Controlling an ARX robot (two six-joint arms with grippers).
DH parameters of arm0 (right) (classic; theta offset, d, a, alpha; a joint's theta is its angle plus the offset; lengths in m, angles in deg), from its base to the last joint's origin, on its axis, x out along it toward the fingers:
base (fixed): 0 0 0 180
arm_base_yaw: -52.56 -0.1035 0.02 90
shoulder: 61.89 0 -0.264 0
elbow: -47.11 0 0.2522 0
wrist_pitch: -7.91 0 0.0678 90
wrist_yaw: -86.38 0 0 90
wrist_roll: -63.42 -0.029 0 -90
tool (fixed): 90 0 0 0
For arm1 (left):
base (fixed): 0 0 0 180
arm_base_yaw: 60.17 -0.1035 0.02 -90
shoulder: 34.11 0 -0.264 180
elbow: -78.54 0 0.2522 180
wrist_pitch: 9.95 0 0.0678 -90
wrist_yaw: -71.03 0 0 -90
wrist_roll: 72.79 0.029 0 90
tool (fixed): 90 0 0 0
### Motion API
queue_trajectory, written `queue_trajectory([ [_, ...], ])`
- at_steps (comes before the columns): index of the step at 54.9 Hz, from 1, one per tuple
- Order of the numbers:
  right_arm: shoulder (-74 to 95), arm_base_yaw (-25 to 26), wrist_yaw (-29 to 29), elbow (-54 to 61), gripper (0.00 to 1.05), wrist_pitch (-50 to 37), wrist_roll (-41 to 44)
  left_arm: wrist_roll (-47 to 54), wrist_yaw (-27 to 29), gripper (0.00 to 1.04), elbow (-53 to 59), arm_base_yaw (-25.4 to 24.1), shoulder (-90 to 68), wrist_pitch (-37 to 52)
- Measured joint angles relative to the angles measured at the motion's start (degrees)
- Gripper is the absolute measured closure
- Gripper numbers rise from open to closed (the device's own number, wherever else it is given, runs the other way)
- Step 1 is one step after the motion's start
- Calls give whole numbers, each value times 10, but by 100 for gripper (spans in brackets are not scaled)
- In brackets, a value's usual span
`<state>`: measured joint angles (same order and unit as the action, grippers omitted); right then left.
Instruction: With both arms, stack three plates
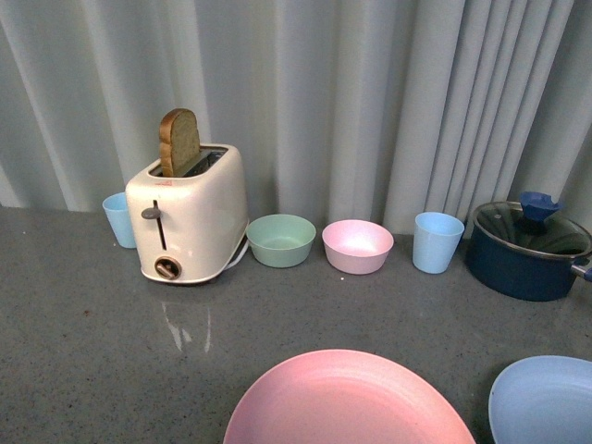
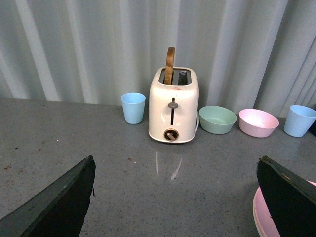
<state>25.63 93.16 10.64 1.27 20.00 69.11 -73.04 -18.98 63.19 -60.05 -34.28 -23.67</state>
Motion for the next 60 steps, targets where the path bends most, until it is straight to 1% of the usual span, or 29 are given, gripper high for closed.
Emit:
queue_trajectory([
  [8, 80, -51, 1, -28, 7, -11, 32, 0, 0, 7, 0, 0, 0, 0],
  [16, 150, -80, -7, -52, 7, -29, 47, 0, 0, 7, 0, 0, 0, 0],
  [35, 227, -119, -20, -104, 7, -27, 44, 0, 0, 7, 0, 0, 0, 0],
  [51, 268, -138, -28, -136, 7, -25, 29, 0, 0, 7, 0, 0, 0, 0],
  [60, 293, -143, -30, -160, 7, -20, 6, 0, 0, 7, 0, 0, 0, 0],
])
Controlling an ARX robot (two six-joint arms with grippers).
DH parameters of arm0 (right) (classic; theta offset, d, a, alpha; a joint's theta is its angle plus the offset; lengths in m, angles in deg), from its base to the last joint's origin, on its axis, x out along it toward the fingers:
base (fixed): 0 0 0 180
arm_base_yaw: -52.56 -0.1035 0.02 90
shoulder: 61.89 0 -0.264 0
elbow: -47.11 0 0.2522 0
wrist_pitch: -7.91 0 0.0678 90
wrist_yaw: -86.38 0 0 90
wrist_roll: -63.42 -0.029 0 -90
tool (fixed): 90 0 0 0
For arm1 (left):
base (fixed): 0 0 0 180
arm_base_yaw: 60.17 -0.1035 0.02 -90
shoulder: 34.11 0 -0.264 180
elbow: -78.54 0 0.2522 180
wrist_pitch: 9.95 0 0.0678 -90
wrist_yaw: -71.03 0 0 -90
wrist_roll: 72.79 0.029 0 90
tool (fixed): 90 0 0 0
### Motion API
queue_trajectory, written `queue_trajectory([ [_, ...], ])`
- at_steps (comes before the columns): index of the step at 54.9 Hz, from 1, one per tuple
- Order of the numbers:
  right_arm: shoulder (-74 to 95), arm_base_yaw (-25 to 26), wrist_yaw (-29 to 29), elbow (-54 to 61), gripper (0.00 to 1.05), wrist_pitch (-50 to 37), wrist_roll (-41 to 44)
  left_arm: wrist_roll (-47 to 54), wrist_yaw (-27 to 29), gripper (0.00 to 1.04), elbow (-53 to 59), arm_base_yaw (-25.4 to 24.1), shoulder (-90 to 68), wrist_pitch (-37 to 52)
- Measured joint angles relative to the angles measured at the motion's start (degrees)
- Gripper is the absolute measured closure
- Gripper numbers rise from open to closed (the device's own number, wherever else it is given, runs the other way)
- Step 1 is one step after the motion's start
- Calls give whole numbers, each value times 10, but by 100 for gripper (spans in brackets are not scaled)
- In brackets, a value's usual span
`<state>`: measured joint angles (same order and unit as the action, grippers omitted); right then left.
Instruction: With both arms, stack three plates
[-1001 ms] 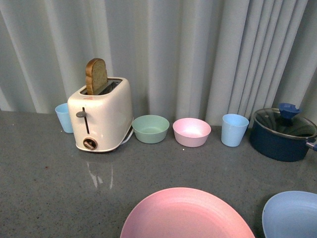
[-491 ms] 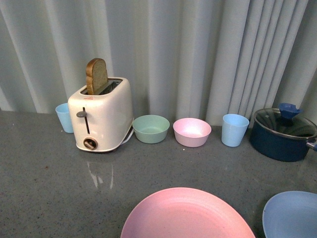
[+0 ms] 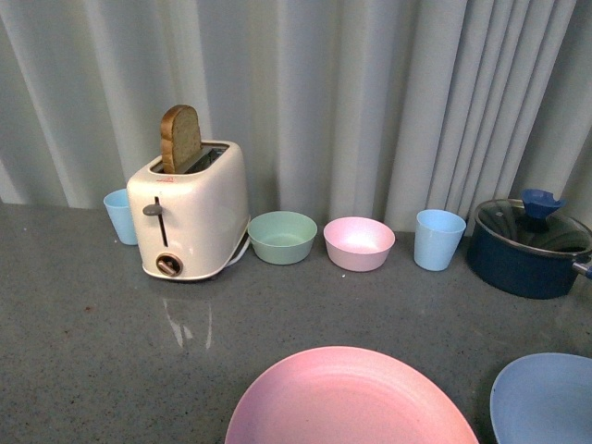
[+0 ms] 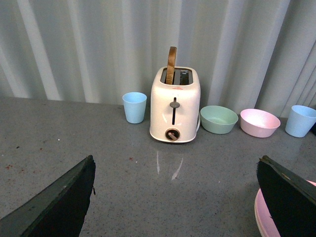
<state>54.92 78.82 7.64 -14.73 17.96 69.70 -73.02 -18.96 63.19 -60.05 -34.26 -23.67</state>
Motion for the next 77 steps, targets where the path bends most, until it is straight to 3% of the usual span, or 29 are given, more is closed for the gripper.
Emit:
queue_trajectory([
  [6, 5, -5, 4, -4, 9, 2, -7, 0, 0, 7, 0, 0, 0, 0],
  [25, 13, -18, 13, -7, 60, -8, -18, 0, 0, 7, 0, 0, 0, 0],
  [39, -4, 15, 58, 2, 100, -16, -44, 0, 0, 7, 0, 0, 0, 0],
  [49, -42, 31, 88, 19, 102, -17, -60, 0, 0, 7, 0, 0, 0, 0],
  [62, -134, 32, 166, 54, 102, 0, -64, 0, 0, 7, 0, 0, 0, 0],
  [69, -209, 5, 213, 70, 102, 14, -66, 0, 0, 7, 0, 0, 0, 0],
  [77, -259, -52, 227, 82, 102, 16, -76, 0, 0, 7, 0, 0, 0, 0],
])
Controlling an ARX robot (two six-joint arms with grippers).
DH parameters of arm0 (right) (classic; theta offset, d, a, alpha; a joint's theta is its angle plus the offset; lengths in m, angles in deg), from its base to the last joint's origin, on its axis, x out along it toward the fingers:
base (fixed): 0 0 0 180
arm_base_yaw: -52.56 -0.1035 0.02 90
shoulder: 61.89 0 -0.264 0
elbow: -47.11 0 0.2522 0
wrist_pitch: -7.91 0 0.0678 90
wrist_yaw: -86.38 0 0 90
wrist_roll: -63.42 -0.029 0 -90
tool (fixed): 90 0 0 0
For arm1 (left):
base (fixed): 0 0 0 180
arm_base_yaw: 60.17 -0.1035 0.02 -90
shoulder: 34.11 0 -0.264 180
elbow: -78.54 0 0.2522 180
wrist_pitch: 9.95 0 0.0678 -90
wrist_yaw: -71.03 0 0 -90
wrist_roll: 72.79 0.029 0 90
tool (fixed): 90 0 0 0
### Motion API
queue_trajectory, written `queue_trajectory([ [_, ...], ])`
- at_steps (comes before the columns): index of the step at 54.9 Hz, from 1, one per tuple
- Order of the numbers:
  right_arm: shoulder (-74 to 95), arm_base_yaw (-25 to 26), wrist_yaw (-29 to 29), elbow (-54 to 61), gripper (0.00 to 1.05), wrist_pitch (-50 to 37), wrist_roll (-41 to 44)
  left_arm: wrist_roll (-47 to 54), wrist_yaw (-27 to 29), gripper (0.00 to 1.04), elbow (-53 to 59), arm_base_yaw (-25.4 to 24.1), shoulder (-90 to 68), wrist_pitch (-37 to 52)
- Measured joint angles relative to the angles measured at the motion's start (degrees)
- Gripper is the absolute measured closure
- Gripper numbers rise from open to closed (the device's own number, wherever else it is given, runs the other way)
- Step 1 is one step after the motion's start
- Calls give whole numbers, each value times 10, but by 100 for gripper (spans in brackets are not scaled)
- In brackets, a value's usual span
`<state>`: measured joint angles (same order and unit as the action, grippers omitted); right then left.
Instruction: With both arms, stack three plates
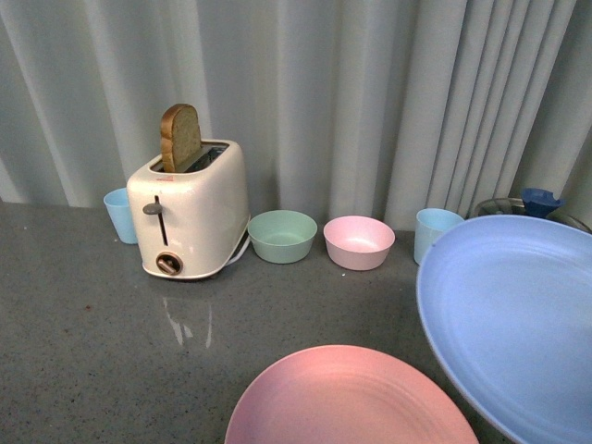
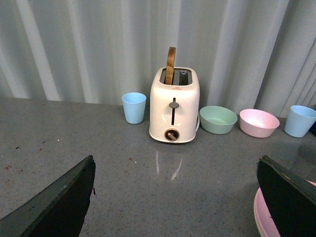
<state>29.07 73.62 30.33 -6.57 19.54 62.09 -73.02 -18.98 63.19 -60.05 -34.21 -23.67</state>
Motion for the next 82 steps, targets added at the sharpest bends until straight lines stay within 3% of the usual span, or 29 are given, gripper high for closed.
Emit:
queue_trajectory([
  [17, 42, -185, -44, 4, 102, -55, -54, 0, 0, 7, 0, 0, 0, 0],
  [29, 122, -266, -87, -10, 102, -68, -69, 0, 0, 7, 0, 0, 0, 0],
  [65, 172, -281, -108, -27, 102, -84, -79, 0, 0, 7, 0, 0, 0, 0],
  [73, 178, -277, -106, -28, 82, -86, -80, 0, 0, 7, 0, 0, 0, 0],
  [82, 162, -261, -90, -28, 51, -92, -82, 0, 0, 7, 0, 0, 0, 0],
])
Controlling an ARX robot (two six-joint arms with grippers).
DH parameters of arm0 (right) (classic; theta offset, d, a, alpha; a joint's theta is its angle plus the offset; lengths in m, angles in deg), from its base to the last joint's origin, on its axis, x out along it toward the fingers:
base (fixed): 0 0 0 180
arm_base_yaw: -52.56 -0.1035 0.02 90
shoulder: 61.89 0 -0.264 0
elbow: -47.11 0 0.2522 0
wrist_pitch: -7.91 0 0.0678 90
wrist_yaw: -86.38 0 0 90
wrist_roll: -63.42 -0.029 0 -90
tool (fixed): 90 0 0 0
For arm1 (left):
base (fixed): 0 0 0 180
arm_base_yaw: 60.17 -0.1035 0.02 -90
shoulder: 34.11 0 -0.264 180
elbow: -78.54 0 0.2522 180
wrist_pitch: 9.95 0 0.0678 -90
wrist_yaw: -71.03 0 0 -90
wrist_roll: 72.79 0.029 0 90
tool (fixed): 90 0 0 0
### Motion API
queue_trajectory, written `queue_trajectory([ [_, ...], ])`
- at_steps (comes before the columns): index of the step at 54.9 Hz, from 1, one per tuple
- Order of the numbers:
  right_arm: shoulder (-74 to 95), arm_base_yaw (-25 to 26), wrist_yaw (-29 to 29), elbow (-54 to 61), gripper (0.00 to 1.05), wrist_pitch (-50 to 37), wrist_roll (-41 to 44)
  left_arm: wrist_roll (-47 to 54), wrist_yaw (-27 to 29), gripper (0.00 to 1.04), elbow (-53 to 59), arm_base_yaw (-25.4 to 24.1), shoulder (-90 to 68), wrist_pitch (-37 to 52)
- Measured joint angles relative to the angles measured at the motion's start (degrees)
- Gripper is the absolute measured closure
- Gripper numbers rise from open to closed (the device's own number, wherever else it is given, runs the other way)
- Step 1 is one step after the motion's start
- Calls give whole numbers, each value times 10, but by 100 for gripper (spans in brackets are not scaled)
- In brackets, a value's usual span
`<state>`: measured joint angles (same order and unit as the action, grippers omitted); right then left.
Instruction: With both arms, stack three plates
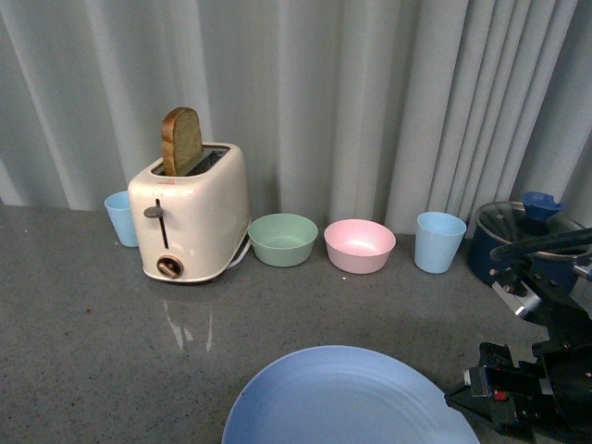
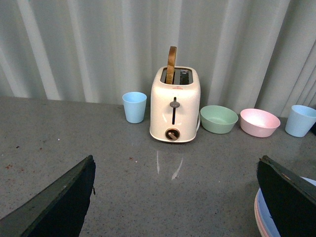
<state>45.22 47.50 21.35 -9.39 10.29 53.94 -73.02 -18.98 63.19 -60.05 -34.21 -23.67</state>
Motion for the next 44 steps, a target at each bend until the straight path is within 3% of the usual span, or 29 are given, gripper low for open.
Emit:
queue_trajectory([
  [10, -80, 24, -9, 6, 21, 8, -3, 0, 0, 7, 0, 0, 0, 0],
  [15, -142, 29, -66, 35, 6, -14, -4, 0, 0, 7, 0, 0, 0, 0],
  [23, -191, 31, -89, 50, 7, -25, -4, 0, 0, 7, 0, 0, 0, 0],
  [24, -189, 30, -102, 54, 8, -40, 0, 0, 0, 7, 0, 0, 0, 0],
  [29, -156, 17, -242, 138, 23, -304, 50, 0, 0, 7, 0, 0, 0, 0],
  [34, -167, 18, -279, 215, 39, -493, 74, 0, 2, 7, 0, 0, 0, 0],
  [38, -207, 24, -275, 242, 52, -551, 83, 0, 2, 7, 0, 0, -1, 0],
  [44, -261, 45, -253, 279, 71, -550, 90, 0, 0, 7, 0, 0, 0, 0],
])
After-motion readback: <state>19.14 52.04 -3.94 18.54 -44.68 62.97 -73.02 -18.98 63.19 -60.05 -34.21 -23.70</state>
